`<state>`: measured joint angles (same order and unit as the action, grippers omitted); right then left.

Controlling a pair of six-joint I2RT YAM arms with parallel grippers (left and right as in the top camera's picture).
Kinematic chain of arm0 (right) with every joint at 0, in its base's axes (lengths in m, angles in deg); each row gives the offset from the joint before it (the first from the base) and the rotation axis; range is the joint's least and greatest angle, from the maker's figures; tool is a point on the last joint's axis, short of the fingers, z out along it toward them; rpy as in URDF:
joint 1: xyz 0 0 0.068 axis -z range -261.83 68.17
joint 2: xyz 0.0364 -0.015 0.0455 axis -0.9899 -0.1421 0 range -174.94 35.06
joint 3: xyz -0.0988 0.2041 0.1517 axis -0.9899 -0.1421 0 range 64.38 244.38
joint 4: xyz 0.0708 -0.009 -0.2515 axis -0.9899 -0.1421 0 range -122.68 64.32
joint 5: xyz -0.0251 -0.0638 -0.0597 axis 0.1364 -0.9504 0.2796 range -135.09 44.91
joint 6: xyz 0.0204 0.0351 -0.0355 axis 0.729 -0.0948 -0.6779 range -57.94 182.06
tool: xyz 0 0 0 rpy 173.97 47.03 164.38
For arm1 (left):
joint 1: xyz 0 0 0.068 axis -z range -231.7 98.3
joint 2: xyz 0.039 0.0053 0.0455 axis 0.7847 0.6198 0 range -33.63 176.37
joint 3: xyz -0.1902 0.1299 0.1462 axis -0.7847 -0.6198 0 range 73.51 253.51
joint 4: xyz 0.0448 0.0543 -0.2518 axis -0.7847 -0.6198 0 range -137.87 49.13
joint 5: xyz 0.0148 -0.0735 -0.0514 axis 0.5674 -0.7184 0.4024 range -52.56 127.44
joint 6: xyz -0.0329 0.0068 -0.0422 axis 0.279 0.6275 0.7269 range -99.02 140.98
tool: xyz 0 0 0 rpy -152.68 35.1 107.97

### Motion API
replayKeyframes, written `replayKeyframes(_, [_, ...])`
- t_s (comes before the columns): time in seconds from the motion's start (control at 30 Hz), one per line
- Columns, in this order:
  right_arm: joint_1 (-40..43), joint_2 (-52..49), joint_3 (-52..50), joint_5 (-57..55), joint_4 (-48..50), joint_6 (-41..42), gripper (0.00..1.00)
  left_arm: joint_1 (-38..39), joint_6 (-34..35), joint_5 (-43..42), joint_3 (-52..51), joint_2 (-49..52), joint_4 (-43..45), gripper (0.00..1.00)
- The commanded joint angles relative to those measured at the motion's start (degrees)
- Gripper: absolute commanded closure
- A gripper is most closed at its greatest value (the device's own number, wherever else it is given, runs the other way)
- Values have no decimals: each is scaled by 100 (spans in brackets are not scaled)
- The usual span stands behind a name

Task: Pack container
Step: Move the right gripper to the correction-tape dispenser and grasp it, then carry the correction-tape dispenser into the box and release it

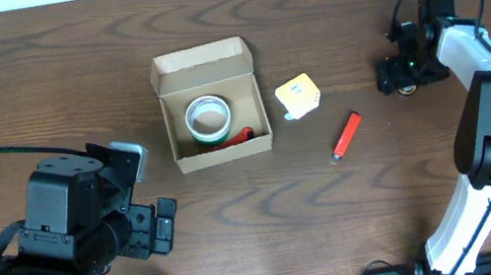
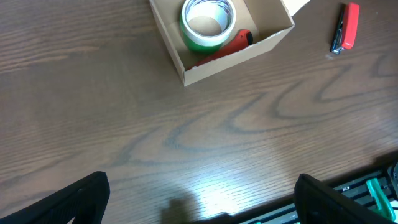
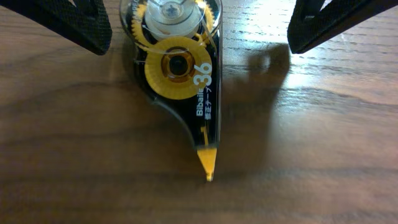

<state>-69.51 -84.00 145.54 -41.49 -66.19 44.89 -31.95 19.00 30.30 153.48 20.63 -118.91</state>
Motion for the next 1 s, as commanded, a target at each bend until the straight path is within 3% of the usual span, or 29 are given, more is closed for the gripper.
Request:
replayKeyframes(0.0, [42, 120, -101, 24, 52, -68, 11, -13, -83, 4, 37, 0, -15, 5])
replayKeyframes(0.1, [42, 118, -101, 20, 92, -68, 17, -13, -83, 4, 37, 0, -15, 5])
replayKeyframes(0.27, [42, 118, -101, -39, 136, -63, 39, -13, -83, 4, 37, 0, -15, 5])
replayKeyframes(0.37, [39, 118, -101, -39, 133, -59, 47, -13, -83, 4, 37, 0, -15, 5])
replayKeyframes(0.73, [35, 122, -81, 15, 166, 304, 60, -13, -83, 4, 39, 0, -15, 5])
replayKeyframes(0.97, [31, 216, 446, 955, -264, 304, 66, -13, -83, 4, 37, 0, -15, 5])
